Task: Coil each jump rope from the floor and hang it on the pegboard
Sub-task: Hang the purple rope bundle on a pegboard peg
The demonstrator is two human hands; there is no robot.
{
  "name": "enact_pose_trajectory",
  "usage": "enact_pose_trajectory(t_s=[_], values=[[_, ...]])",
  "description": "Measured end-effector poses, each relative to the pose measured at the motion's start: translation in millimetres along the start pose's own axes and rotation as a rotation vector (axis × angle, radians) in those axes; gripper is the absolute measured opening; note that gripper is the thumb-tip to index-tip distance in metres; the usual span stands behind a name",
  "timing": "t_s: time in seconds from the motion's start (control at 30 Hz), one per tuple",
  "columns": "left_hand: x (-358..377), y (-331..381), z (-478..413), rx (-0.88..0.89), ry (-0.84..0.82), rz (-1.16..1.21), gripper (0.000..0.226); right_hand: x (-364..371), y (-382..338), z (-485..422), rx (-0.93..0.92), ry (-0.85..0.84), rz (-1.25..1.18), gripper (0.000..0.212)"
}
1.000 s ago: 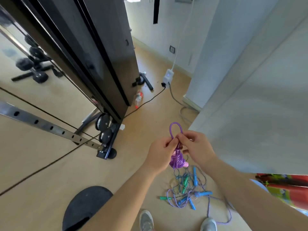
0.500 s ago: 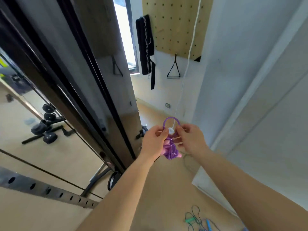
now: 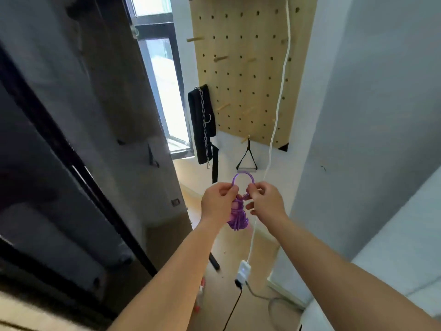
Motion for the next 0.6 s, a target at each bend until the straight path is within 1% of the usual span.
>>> enact_pose_trajectory(t_s=[0.07, 0.13, 0.23, 0.37, 0.43, 0.5, 0.6], values=[[8.6, 8.8, -40.8, 0.004, 0.001, 0.046, 0.007, 1.4, -14.7, -41.5, -0.017, 0.023, 0.010, 0.022], [15.7, 13.0, -82.6, 0.005, 0.013, 0.070, 0.009, 3.7, -27.4, -82.1, -0.038, 0.037, 0.021, 0.023], [29.1, 16.3, -144.5, 0.007, 0.010, 0.069, 0.014, 6.4, -38.4, -140.1, -0.043, 0.053, 0.046, 0.024], [56.2, 25.5, -223.5, 0.024, -0.022, 0.045, 0.018, 4.8, -41.3, -219.9, -0.024, 0.096, 0.013, 0.023], [69.8, 23.5, -261.9, 0.020, -0.045, 0.051, 0.017, 3.4, -42.1, -256.9, -0.019, 0.118, 0.017, 0.021], [86.1, 20.5, -304.2, 0.022, -0.072, 0.033, 0.013, -2.0, -37.5, -297.7, 0.000, 0.156, 0.062, 0.023], [113.7, 11.1, -359.9, -0.016, -0.133, 0.067, 0.013, -14.9, -27.4, -355.0, 0.009, 0.224, 0.206, 0.029]])
Point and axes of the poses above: each hand's wrist, its own z-axis away from the middle knuckle, its own x-axis out of the palm, y = z × x, the point moved 9 cm from there along -z, towards the middle knuckle, and after that the axes turned 1 degree about x, right-handed, at the moved point
